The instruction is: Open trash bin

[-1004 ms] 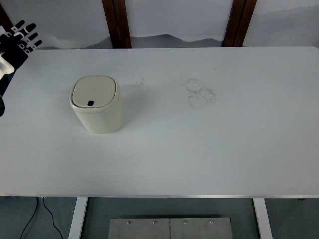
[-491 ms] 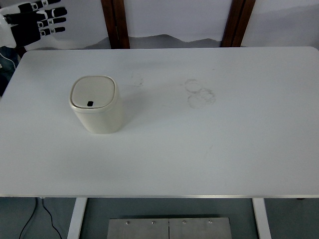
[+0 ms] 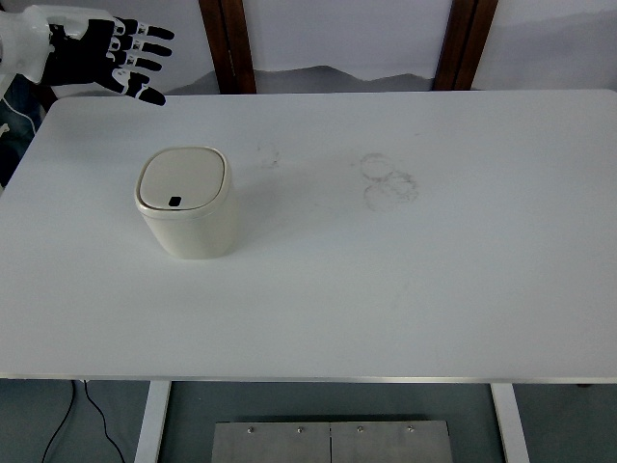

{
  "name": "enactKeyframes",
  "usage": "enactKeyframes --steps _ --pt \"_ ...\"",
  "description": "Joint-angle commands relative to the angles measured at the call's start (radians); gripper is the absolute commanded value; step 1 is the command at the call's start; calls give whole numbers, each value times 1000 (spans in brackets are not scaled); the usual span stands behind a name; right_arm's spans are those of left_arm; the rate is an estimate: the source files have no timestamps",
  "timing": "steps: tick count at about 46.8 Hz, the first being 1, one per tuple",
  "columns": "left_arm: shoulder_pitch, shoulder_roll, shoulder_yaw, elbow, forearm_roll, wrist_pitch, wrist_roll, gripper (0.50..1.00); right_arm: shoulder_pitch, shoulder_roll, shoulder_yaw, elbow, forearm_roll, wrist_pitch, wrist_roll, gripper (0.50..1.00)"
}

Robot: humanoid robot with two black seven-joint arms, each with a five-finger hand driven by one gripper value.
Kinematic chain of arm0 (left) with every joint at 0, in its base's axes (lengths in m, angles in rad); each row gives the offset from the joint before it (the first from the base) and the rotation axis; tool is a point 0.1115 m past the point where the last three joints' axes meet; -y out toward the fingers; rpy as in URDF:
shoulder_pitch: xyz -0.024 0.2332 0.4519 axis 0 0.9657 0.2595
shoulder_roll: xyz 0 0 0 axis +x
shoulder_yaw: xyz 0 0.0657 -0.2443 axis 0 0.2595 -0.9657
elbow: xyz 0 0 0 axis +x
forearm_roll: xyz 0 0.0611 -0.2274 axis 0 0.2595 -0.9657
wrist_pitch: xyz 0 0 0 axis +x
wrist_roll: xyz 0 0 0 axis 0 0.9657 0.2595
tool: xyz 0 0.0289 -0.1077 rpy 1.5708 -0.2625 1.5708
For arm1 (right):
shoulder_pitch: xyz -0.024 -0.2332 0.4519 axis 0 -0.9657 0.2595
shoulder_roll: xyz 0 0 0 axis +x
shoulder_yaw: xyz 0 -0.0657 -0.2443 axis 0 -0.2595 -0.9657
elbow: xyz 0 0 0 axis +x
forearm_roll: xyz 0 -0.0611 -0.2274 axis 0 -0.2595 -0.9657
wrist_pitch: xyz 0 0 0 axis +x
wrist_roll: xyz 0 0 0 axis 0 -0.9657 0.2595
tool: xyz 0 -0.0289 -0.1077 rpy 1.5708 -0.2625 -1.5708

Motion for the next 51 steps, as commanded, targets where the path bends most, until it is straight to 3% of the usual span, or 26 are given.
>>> enactKeyframes --steps 1,16,41,51 --pt "-47 -16 55 -13 26 -19 0 1000 1 0 0 0 0 0 0 995" --pt "-203 -59 271 -136 97 -108 0 1000 4 0 0 -1 0 0 0 995" --pt "-223 -189 332 -134 105 -145 0 1000 4 0 0 -1 0 0 0 995" --pt "-211 -209 365 -133 105 -143 0 1000 4 0 0 -1 0 -1 0 995"
